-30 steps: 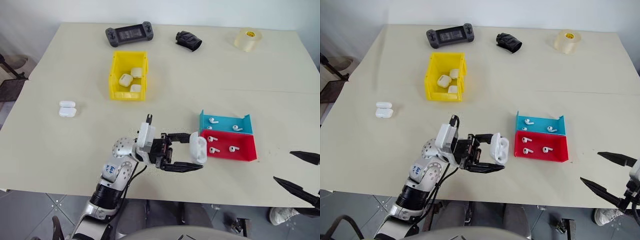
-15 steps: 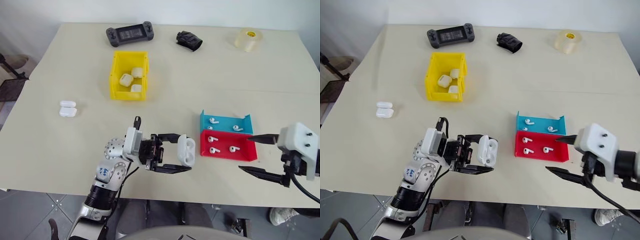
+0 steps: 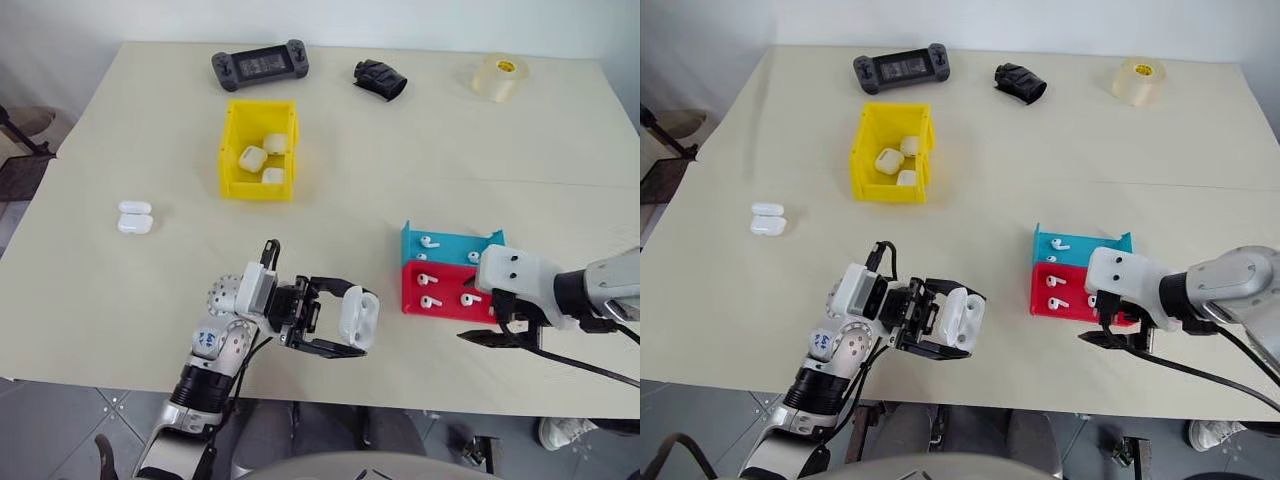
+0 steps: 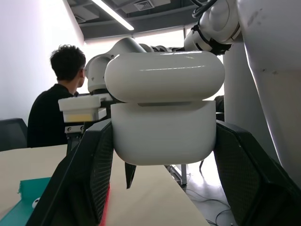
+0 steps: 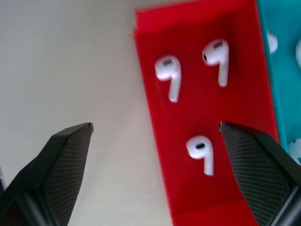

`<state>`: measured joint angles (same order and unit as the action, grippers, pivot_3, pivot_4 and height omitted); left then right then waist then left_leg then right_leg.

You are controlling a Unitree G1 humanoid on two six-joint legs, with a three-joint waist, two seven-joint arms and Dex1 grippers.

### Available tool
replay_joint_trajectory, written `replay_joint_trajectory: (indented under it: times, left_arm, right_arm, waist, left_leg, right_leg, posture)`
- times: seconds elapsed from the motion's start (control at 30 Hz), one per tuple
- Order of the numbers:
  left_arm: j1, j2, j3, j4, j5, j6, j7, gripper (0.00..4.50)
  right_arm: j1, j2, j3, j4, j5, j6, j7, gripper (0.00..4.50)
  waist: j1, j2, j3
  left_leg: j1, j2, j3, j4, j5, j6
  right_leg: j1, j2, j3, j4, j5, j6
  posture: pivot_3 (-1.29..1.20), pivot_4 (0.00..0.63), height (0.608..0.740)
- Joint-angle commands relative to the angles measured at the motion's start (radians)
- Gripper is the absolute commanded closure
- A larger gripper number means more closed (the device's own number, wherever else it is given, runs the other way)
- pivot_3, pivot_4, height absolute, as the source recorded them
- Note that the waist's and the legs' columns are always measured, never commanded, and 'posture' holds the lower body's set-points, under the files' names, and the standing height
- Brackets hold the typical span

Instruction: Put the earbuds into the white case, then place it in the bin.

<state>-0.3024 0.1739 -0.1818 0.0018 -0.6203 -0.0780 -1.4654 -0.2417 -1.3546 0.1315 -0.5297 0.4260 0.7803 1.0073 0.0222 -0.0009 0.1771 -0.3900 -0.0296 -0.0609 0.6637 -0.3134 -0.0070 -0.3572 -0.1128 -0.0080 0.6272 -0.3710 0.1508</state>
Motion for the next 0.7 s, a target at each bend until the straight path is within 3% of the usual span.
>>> replay_joint_trajectory:
  times: [0.03,0.4,0.5,0.7]
  left_arm:
    - [0.012,0.002,-0.01,-0.056,-0.009,-0.005,0.0,1.72]
    - [0.001,0.01,-0.006,-0.054,-0.002,-0.005,0.008,1.72]
    - [0.0,0.011,-0.006,-0.055,0.002,-0.006,0.014,1.72]
    - [0.001,0.016,-0.006,-0.063,0.0,-0.002,0.023,1.72]
  right_arm:
    - [-0.052,0.013,0.052,0.047,-0.077,-0.045,0.046,0.0]
    - [-0.134,0.092,0.117,0.187,-0.197,-0.123,0.136,0.0]
    - [-0.142,0.112,0.123,0.19,-0.215,-0.124,0.146,0.55]
    - [-0.122,0.126,0.123,0.186,-0.244,-0.145,0.167,2.54]
  waist:
    - [0.0,0.0,0.0]
    - [0.0,0.0,0.0]
    - [0.0,0.0,0.0]
    - [0.001,0.0,0.0]
  left_leg:
    - [0.0,0.0,0.0,0.0,0.0,0.0]
    - [0.0,0.0,0.0,0.0,0.0,0.0]
    - [0.0,0.0,0.0,0.0,0.0,0.0]
    - [0.0,0.0,0.0,0.0,0.0,0.0]
  right_leg:
    - [0.0,0.0,0.0,0.0,0.0,0.0]
    - [0.0,0.0,0.0,0.0,0.0,0.0]
    - [0.0,0.0,0.0,0.0,0.0,0.0]
    - [0.0,0.0,0.0,0.0,0.0,0.0]
  posture:
    - [0.0,0.15,0.74]
    - [0.0,0.15,0.74]
    - [0.0,0.15,0.74]
    - [0.0,0.15,0.74]
